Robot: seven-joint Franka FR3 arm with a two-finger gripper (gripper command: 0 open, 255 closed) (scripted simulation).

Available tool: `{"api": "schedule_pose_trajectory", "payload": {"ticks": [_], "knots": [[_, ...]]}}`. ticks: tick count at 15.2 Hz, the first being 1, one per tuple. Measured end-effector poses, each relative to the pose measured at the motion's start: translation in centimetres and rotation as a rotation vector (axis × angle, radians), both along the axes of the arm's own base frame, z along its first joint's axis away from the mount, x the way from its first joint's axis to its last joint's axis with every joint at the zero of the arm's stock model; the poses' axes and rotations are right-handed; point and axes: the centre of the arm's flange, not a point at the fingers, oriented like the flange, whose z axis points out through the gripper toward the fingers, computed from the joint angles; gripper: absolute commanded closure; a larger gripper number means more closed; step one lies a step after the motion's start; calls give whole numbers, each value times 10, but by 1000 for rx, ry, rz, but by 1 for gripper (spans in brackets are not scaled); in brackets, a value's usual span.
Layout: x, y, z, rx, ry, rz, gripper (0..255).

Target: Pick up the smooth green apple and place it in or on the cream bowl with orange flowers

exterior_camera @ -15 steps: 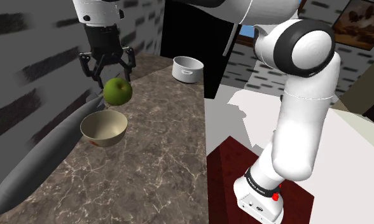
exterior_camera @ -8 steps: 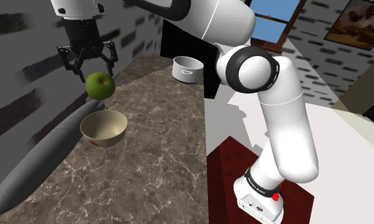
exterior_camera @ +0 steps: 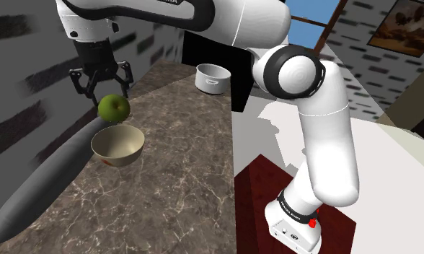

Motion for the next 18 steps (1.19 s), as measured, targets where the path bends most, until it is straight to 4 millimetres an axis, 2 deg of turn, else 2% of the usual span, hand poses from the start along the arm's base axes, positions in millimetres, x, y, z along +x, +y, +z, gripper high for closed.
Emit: {"api": "schedule_pose_trajectory", "payload": {"ticks": [9,15,16,18], "knots": [[0,-1,-48,0,0,0,255],[-1,-1,-52,0,0,0,255],[-1,-1,-52,0,0,0,0],[-1,-1,-52,0,0,0,0]]}}
